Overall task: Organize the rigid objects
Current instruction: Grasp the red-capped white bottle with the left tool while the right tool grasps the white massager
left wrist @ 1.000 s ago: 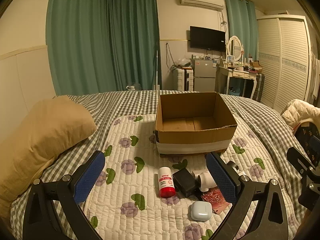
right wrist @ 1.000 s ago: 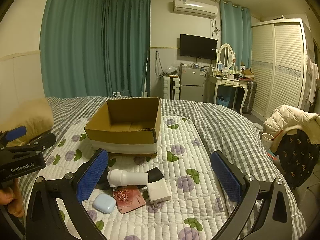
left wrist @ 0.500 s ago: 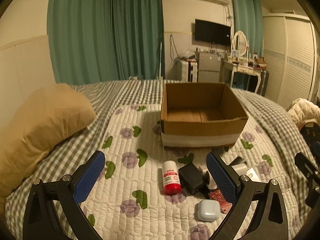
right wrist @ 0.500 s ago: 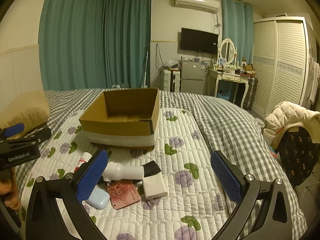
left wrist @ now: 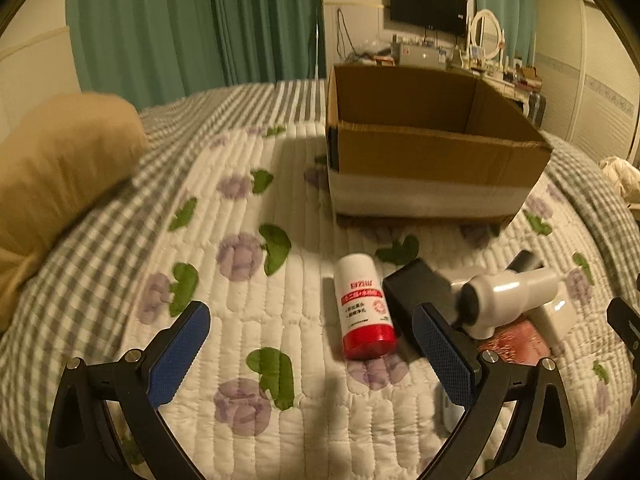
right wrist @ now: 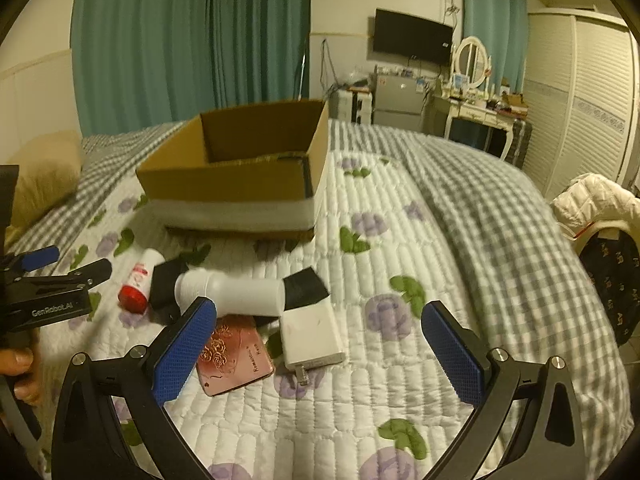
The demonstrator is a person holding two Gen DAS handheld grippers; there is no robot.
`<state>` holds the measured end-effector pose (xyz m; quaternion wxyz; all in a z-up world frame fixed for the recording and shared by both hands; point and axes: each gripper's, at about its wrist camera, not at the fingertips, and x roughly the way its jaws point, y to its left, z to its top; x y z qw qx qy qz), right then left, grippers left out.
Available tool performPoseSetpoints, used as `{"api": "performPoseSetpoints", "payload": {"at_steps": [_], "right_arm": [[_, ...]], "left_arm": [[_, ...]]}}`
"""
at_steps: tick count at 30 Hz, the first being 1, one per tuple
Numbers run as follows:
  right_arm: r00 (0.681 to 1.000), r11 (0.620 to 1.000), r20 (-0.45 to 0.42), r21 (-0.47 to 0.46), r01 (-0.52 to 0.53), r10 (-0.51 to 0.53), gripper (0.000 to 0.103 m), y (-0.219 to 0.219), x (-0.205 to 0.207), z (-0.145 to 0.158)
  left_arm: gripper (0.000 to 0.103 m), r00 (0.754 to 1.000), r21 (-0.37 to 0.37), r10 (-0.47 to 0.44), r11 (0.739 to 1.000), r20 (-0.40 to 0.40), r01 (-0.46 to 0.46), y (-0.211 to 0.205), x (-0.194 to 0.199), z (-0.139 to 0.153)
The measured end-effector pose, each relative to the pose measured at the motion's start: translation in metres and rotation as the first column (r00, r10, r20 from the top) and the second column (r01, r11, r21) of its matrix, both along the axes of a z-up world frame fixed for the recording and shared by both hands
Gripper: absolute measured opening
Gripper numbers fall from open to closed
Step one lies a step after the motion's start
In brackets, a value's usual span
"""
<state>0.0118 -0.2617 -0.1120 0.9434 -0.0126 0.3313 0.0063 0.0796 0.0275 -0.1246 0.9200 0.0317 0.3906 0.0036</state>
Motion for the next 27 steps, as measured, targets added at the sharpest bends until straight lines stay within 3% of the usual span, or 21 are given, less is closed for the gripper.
{"api": "performPoseSetpoints", "payload": {"at_steps": [9,15,18,22,27], "right_arm": [[0.993,0.997,-0.089,-0.008,-0.079,0.078,0.103,0.029,0.032,-0.033],[0.988,0.996,-0.134,0.051,-0.072,0.078,0.103,0.031,0.047,-0.048],[0.987,0.995,-0.136,0.043,-0.085,0.09,0.103,0.037,0.054,-0.049],[0.981,0.993,-0.152,0.023,-0.118,0.12,0.103,0.05,0.066,-0.052],[0.974,0.987,-0.161,0.006,-0.16,0.159,0.103,0.066,0.08,-0.05]], "left_arm": [[0.102,0.995,-0.015,-0.05,0.999,-0.091,0.049,-0.002,0.021,-0.038],[0.1,0.994,-0.035,-0.044,0.999,-0.098,0.041,0.0,0.036,-0.047],[0.083,0.994,-0.039,-0.05,0.998,-0.097,0.046,0.002,0.043,-0.049],[0.041,0.994,-0.022,-0.072,0.997,-0.08,0.071,0.005,0.047,-0.049],[0.04,0.995,-0.062,-0.078,0.995,-0.067,0.074,0.015,0.047,-0.047]]}}
